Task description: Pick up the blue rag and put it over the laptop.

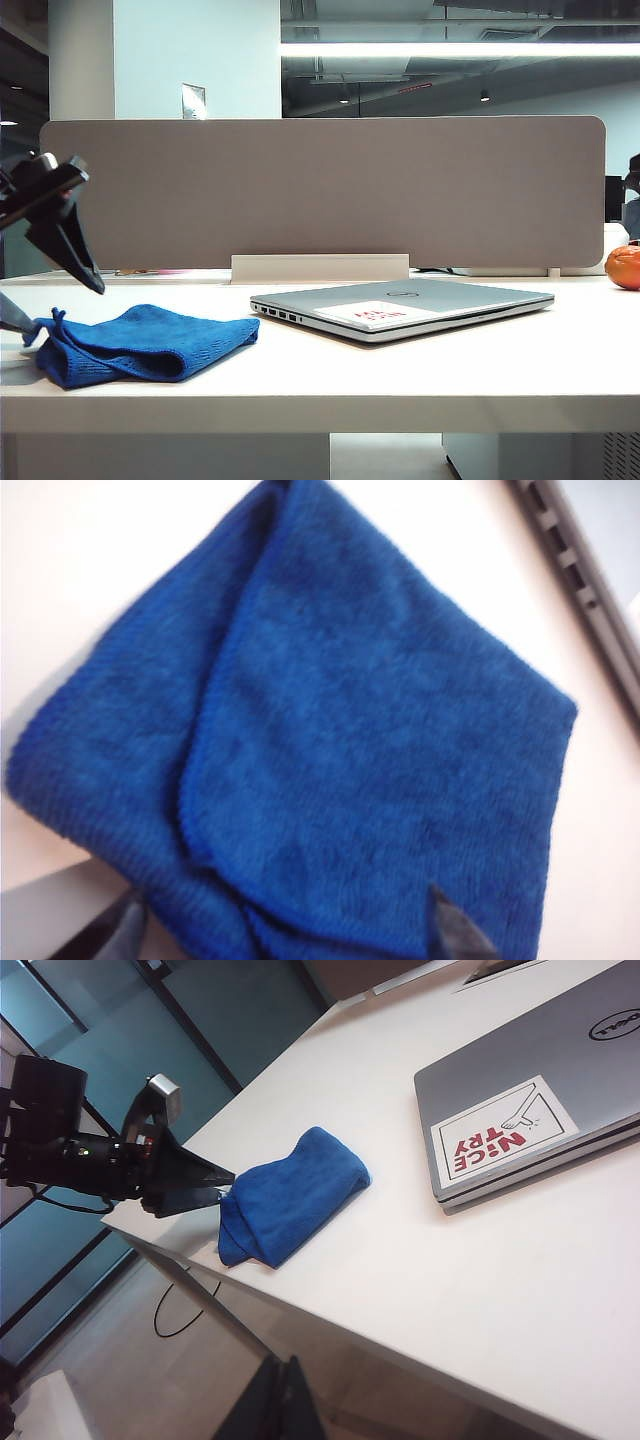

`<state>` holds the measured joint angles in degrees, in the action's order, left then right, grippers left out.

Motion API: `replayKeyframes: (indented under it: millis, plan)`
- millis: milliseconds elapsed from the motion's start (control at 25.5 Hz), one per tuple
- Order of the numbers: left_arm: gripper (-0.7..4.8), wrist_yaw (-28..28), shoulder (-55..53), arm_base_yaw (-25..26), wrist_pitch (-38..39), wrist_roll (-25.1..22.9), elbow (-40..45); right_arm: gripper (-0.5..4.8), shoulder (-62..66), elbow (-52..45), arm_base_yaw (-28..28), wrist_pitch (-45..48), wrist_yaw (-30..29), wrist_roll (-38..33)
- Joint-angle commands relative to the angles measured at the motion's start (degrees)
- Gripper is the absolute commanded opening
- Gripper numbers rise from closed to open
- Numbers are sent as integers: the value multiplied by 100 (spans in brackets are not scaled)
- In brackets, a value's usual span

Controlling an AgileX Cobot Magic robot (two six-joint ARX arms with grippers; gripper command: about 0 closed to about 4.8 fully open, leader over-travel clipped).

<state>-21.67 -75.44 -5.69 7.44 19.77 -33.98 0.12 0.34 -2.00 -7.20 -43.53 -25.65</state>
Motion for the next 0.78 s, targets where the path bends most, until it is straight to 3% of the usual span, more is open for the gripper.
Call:
replayKeyframes:
  millis: [39,392,628,785]
  plan:
    - [350,-2,-328,-4,-90,212,-22,0,-13,-22,-2,83,11,17]
    - [322,173,-688,-7,-527,208,-22,0,-13,-22,-2,83,11,15]
    - [147,299,-691,-7,-651,166,-22,0,-13,-22,-2,85,11,17]
    - [104,302,-693,-42,-754,164,-22,0,-13,-22,-2,87,11,17]
